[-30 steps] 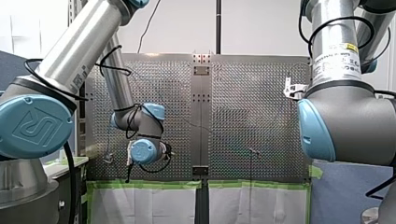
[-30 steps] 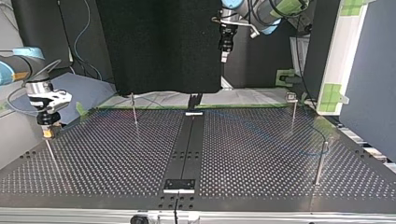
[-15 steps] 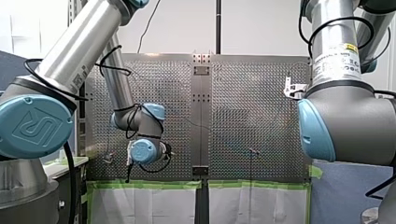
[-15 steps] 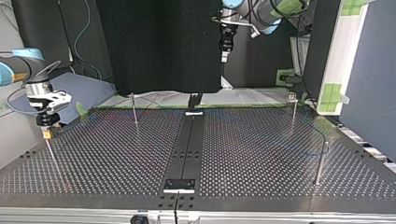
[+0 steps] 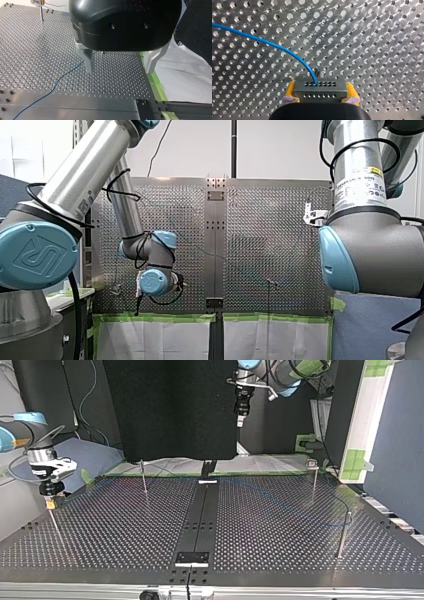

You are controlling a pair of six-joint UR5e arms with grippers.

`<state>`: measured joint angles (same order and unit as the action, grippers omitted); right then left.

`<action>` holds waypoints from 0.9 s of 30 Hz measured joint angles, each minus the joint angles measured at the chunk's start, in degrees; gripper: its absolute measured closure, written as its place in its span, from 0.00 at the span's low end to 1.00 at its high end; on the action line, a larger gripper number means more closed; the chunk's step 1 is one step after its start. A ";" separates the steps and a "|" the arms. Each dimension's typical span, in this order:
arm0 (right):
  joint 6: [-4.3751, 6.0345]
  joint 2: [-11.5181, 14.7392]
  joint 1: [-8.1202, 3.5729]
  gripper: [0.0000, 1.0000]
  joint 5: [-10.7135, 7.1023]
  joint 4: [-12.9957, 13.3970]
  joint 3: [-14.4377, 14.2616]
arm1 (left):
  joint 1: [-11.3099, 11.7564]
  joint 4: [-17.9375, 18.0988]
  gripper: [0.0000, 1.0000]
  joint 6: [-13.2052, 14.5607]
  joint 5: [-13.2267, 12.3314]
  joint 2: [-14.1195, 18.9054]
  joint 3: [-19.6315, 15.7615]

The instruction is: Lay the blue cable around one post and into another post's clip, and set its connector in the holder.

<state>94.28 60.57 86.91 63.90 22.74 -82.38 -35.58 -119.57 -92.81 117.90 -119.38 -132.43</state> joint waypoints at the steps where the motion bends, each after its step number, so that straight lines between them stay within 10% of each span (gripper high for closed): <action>1: 0.01 -0.01 0.00 1.00 0.00 0.01 0.00 | 0.01 0.01 0.00 0.00 0.00 0.00 0.00; 5: -0.02 -0.04 -0.01 0.89 0.03 0.03 0.00 | 0.01 0.03 0.00 0.00 0.00 0.00 0.00; 15: -0.11 -0.06 -0.02 0.00 0.83 -0.03 -0.01 | 0.02 0.03 0.00 0.00 0.00 0.00 0.00; 27: -0.12 -0.19 0.04 0.00 1.06 0.00 -0.02 | 0.02 0.03 0.00 0.00 0.00 0.00 0.00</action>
<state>94.15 60.38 86.95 64.96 22.74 -82.40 -35.56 -119.55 -92.81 117.90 -119.38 -132.43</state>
